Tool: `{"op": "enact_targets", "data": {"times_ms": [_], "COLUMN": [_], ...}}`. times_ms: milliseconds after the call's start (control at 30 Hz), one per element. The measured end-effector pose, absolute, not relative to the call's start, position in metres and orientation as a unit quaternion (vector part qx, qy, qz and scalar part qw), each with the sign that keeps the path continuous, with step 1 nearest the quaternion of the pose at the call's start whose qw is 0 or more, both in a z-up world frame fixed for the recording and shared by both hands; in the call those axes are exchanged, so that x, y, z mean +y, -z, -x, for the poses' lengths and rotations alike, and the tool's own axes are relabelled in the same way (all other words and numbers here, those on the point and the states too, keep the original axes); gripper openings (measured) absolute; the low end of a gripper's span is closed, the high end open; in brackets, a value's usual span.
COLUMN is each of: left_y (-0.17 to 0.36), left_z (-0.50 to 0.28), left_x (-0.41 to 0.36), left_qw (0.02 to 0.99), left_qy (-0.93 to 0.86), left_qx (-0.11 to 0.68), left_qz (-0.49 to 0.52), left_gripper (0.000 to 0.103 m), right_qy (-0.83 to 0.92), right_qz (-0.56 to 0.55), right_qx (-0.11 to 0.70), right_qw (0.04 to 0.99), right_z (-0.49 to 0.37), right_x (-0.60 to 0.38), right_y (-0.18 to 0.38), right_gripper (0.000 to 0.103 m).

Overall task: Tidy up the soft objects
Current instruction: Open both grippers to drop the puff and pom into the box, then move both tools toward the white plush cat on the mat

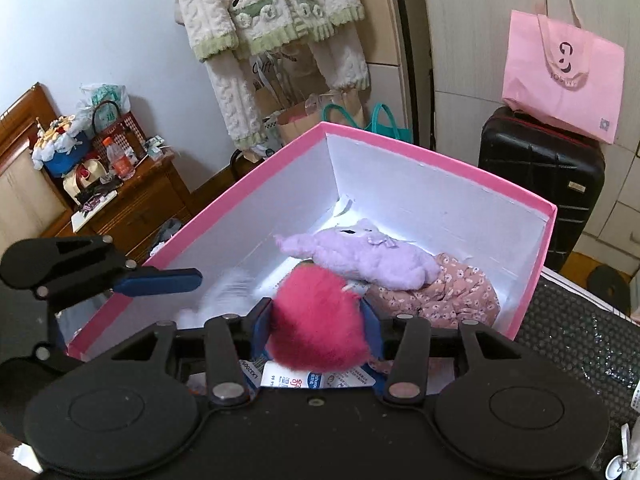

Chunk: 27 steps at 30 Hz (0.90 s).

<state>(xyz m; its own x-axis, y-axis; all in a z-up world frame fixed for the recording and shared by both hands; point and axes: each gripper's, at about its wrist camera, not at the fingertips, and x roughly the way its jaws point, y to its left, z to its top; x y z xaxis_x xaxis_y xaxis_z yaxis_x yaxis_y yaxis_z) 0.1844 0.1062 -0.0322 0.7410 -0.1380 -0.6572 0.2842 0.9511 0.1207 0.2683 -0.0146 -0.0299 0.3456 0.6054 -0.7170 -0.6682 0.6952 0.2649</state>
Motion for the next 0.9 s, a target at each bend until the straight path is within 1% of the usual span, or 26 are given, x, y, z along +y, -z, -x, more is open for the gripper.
{"op": "enact_targets", "data": {"times_ms": [300,600,900], "left_y": [0.010,-0.019,-0.035], "left_z": [-0.157,-0.119,-0.086], "left_x": [0.110,0.098,0.081], "left_qw": [0.929,0.927,0.921], "left_qy": [0.133,0.155,0.175], "left_qx": [0.338,0.335,0.340], "left_qz": [-0.076,-0.067,-0.076], "left_gripper": [0.062,0.064,0.066], "right_qy": [-0.386,-0.398,-0.385], "right_qz": [0.041,0.051,0.075], "right_qx": [0.377,0.341,0.321], "right_qw": [0.841,0.850,0.862], "right_z": [-0.237,-0.176,-0.124], "right_x": [-0.035,-0.068,-0.098], "right_y": [-0.003,-0.045,-0.061], "right_gripper": [0.054,0.054,0.054]}}
